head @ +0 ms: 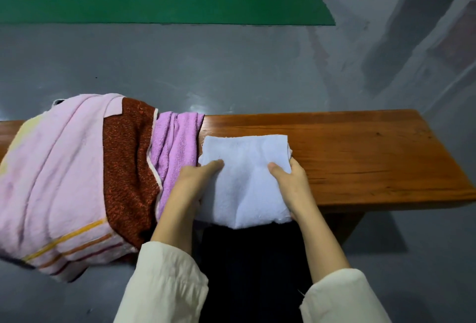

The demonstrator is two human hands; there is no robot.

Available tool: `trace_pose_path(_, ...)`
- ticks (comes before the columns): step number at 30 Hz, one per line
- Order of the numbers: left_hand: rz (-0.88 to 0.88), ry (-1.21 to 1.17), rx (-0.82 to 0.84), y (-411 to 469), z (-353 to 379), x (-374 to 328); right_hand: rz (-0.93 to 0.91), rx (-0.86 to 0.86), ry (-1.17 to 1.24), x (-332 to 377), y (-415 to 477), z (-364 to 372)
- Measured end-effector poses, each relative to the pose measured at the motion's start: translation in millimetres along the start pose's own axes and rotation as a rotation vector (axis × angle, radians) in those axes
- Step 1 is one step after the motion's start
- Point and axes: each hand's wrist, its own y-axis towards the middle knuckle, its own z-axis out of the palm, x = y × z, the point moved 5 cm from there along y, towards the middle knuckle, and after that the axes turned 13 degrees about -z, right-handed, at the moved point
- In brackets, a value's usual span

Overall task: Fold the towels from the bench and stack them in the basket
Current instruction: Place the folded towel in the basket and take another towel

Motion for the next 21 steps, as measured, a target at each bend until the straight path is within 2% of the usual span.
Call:
trace_pose_path(2, -0.092, -0.120, 0.176, -2.8, 4.0, 3.6, -0.027, -0.015, 0.060, 2.4, -2.8, -4.9)
trace_pose_path(4, -0.157, -0.122, 0.376, -11.7, 12.7, 4.3, -0.069, -0.030, 0.080, 6.8, -4.4, -11.4)
trace_pose_path(7, -0.147, -0.072, 0.492, -20.4, 23.1, 4.3, -0.139, -0.073, 0.099, 17.1, -9.7, -24.8)
trace_pose_path(9, -0.058, -0.072, 0.478, -28.5, 30.6, 0.1, -0.176, -0.124, 0.115, 25.1, -16.2, -39.0)
trace_pose_path(12, 0.239, -0.022, 0.437, -49.7, 46.5, -15.1, -0.210, -0.189, 0.112, 35.0, -30.5, -67.3)
trace_pose_path(14, 0.377, 0.050, 0.438, -72.2, 60.4, -23.0, -0.231, -0.233, 0.102, 40.9, -42.8, -89.1)
trace_pose_path(21, 0.573, 0.217, 0.595, -146.0, 134.5, -11.4, -0.251, -0.454, 0.122, 46.5, -107.2, -184.7)
